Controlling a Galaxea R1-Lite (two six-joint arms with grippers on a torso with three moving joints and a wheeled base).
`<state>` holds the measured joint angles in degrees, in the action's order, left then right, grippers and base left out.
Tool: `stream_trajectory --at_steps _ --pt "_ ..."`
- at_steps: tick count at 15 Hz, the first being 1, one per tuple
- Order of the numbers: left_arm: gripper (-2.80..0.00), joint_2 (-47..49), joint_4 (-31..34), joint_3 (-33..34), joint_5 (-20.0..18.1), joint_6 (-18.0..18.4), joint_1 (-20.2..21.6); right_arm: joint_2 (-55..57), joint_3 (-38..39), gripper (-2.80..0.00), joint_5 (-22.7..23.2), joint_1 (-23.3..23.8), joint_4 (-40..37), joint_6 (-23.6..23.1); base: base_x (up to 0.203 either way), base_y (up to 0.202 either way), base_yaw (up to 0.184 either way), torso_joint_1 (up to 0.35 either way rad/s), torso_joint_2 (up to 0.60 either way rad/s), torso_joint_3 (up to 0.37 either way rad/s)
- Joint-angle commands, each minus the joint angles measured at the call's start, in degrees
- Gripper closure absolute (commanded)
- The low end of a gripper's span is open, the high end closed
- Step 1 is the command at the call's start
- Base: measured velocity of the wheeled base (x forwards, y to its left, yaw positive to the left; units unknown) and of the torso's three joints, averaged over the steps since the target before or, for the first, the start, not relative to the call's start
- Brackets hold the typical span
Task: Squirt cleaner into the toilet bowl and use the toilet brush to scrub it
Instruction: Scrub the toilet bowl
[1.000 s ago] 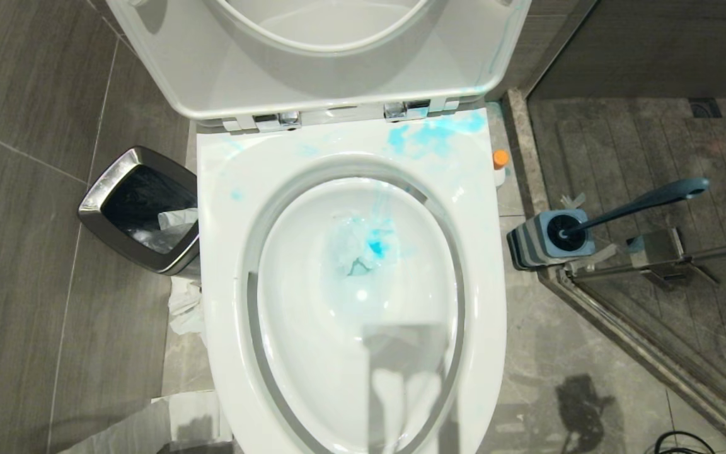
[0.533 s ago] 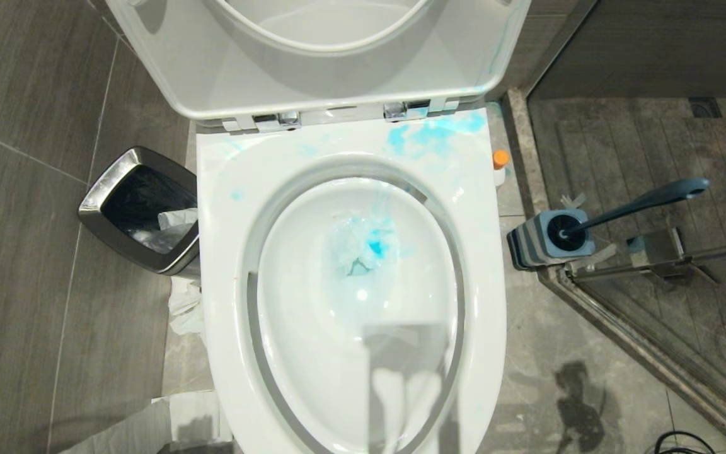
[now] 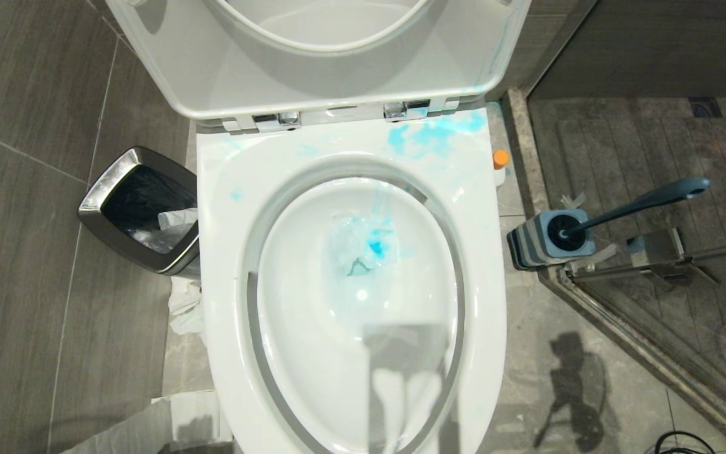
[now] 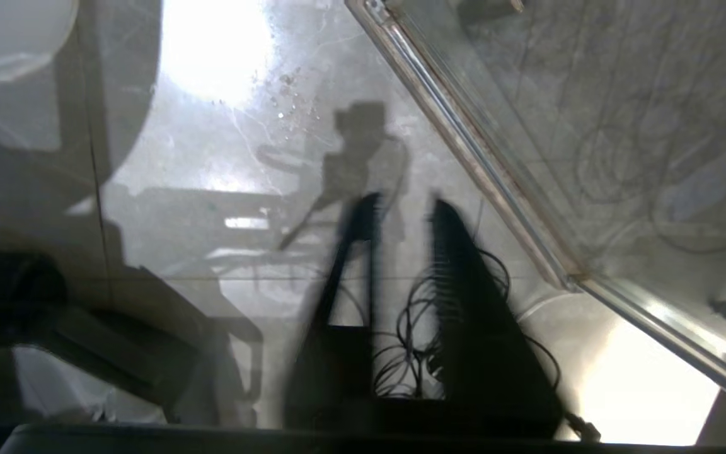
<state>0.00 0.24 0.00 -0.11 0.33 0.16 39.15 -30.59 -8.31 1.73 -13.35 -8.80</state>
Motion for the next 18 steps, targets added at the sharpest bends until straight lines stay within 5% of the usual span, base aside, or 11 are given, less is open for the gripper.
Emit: stream_trajectory --at_steps 1,9,18 --pt "0.00 0.1 0.0 0.0 0.0 0.0 0.0 6.8 2.9 -2.80 -0.1 -0.1 8.7 0.3 0.000 0.000 0.000 0.000 0.00 0.000" --pt "0.00 0.1 0.0 0.0 0.0 0.0 0.0 16.3 7.0 -2.80 2.0 -1.2 23.0 5.4 0.000 0.000 0.000 0.000 0.00 0.000" --pt "0.00 0.1 0.0 0.0 0.0 0.0 0.0 52.3 7.6 -2.80 -0.1 -3.2 69.1 4.0 0.000 0.000 0.000 0.000 0.00 0.000"
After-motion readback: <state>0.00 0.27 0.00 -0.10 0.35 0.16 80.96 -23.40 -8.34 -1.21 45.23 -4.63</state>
